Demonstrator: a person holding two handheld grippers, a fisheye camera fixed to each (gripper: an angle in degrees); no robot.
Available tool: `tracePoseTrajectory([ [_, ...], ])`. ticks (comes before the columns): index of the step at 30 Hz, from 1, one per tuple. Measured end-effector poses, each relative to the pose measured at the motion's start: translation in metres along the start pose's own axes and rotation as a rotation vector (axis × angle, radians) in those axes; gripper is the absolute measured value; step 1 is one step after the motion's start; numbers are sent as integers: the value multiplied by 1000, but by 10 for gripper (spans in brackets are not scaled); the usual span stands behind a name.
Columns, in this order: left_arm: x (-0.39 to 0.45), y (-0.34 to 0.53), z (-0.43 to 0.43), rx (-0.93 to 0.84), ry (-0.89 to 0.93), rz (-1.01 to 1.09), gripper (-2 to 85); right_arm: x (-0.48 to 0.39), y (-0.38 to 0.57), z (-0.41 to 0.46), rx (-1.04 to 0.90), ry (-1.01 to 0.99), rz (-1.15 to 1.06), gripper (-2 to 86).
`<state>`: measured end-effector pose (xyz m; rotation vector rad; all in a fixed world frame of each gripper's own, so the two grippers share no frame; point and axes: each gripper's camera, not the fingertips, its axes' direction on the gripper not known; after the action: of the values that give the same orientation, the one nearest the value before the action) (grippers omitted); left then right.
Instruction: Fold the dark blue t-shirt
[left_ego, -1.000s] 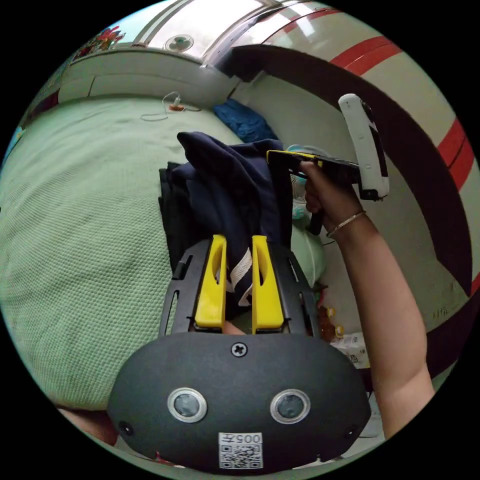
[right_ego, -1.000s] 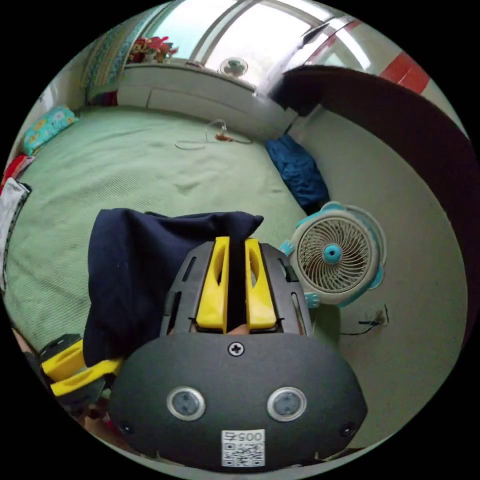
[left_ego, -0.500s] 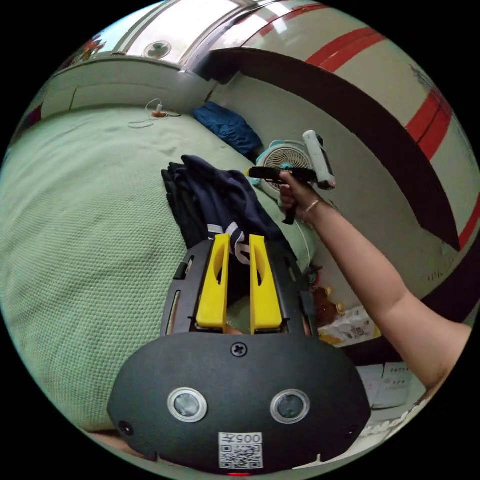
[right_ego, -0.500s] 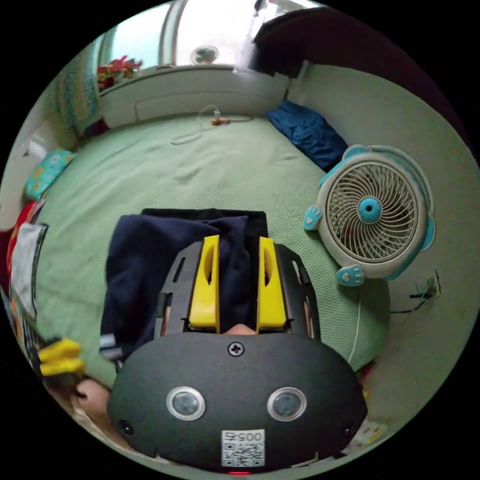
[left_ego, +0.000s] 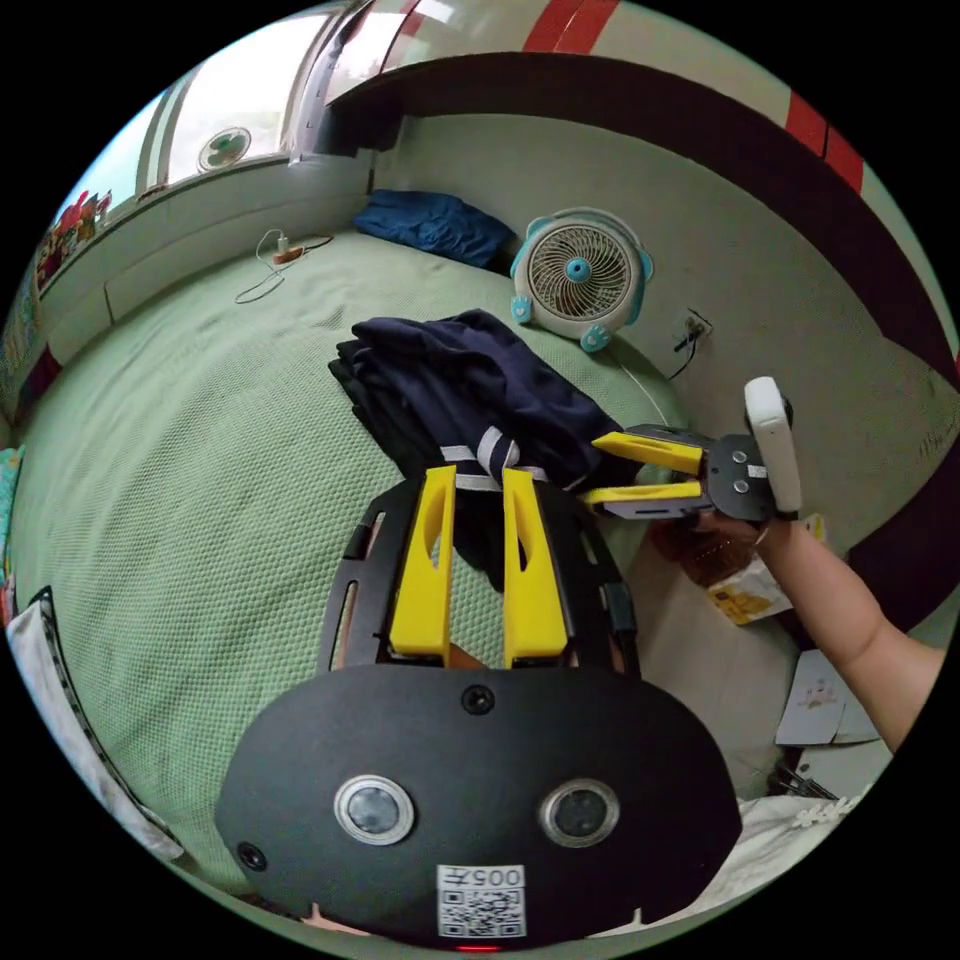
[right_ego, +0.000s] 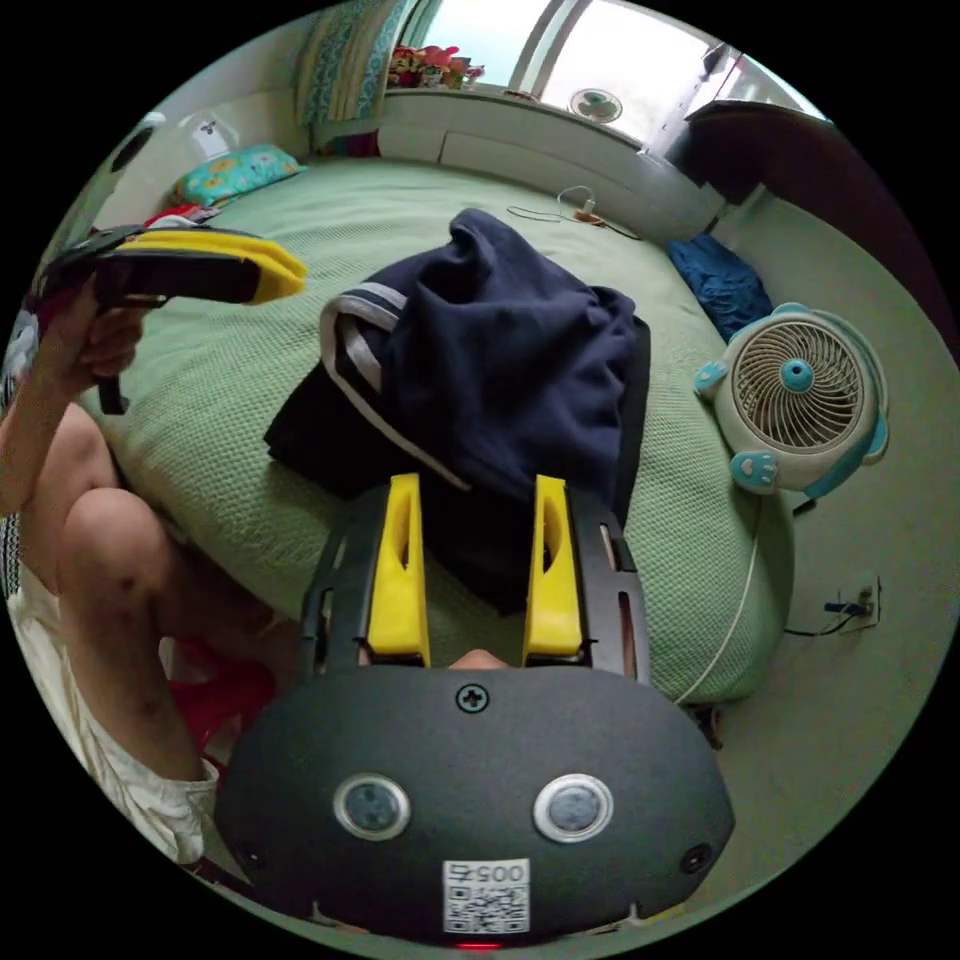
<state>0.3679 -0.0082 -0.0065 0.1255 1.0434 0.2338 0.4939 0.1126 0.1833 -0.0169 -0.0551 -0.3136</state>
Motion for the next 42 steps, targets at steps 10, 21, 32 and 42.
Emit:
tracePoseTrajectory([
  [10,-52,0,8,-13,21,-95,77,10,-7,-29,-19,40,-18,7],
  [21,-121,-2,-13,35,69,-183,77,-11,-18,-48,-82,-88,67,91],
  [32,-199,1,-39,77,95,-270,68,-52,-210,-69,137,31,31,143],
  [42,-250,9,-65,93,123,-314,66,-74,-281,9,-122,275,17,56],
])
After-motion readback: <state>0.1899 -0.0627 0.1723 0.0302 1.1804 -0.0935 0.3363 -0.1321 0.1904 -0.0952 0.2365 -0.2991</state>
